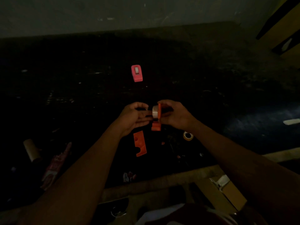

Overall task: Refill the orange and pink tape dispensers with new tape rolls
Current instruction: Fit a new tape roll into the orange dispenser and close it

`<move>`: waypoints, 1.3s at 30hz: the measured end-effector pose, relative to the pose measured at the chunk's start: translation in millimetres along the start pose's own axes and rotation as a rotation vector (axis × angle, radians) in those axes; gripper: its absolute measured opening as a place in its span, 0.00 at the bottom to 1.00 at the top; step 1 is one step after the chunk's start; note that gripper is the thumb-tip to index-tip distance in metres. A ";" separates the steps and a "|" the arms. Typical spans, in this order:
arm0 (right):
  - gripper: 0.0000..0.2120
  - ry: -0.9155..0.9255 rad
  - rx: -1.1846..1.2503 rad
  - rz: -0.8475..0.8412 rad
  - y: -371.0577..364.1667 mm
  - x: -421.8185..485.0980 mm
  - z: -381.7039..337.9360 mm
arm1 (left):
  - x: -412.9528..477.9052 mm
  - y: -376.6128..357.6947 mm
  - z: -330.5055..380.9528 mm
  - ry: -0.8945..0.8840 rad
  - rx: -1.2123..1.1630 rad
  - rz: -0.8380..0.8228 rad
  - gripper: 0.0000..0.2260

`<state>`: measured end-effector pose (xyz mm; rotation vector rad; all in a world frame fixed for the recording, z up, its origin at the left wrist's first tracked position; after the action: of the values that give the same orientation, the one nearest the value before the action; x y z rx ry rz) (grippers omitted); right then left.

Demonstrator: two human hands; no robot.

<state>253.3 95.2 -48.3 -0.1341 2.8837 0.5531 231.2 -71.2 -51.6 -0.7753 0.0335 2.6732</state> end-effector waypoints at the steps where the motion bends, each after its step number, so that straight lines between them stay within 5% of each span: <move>1: 0.30 0.000 0.011 0.002 0.0 0.2 1.5 | -0.6 1.1 -1.2 0.006 -0.010 0.019 0.14; 4: 0.28 -0.008 0.034 0.003 0.4 1.0 3.2 | 3.2 11.3 -11.9 0.041 0.070 0.181 0.10; 6: 0.28 -0.024 0.001 0.009 2.0 2.5 5.1 | 7.2 25.0 -21.6 0.074 0.362 0.354 0.10; 8: 0.30 -0.037 -0.025 0.017 2.6 3.2 6.9 | 6.5 29.7 -32.9 0.115 0.667 0.398 0.20; 12: 0.28 -0.039 -0.014 0.017 0.5 4.0 12.2 | 2.9 18.2 -64.4 0.197 0.908 0.361 0.45; 16: 0.29 -0.077 -0.002 -0.003 0.1 6.0 17.1 | -0.7 6.4 -77.3 0.214 1.045 0.458 0.35; 20: 0.30 -0.069 0.007 -0.013 4.5 5.8 21.9 | 4.5 3.4 -72.3 0.104 0.973 0.459 0.19; 24: 0.31 -0.091 0.018 -0.027 10.3 6.8 25.3 | 10.3 8.1 -61.1 0.090 0.527 0.389 0.14; 27: 0.32 -0.101 0.021 -0.026 11.8 8.3 26.0 | 7.4 0.0 -39.0 0.085 0.311 0.264 0.02; 32: 0.31 -0.071 0.099 -0.057 10.7 7.3 20.6 | 1.0 -2.7 -22.2 0.206 -0.172 0.035 0.05; 39: 0.31 -0.083 0.239 -0.091 9.7 2.4 13.2 | 1.8 5.4 -22.7 0.036 -0.102 -0.116 0.12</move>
<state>252.1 109.1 -57.4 -0.1998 2.8180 0.1902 239.6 -78.3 -72.2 -0.8307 -0.1353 2.5673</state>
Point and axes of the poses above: each hand's wrist, its own x-axis towards the middle knuckle, its own y-axis out of the back of the hand, z = x × y, the point moved 5 cm from there along x, towards the middle knuckle, and after that the axes turned 6 degrees about x, right-handed, at the moved point
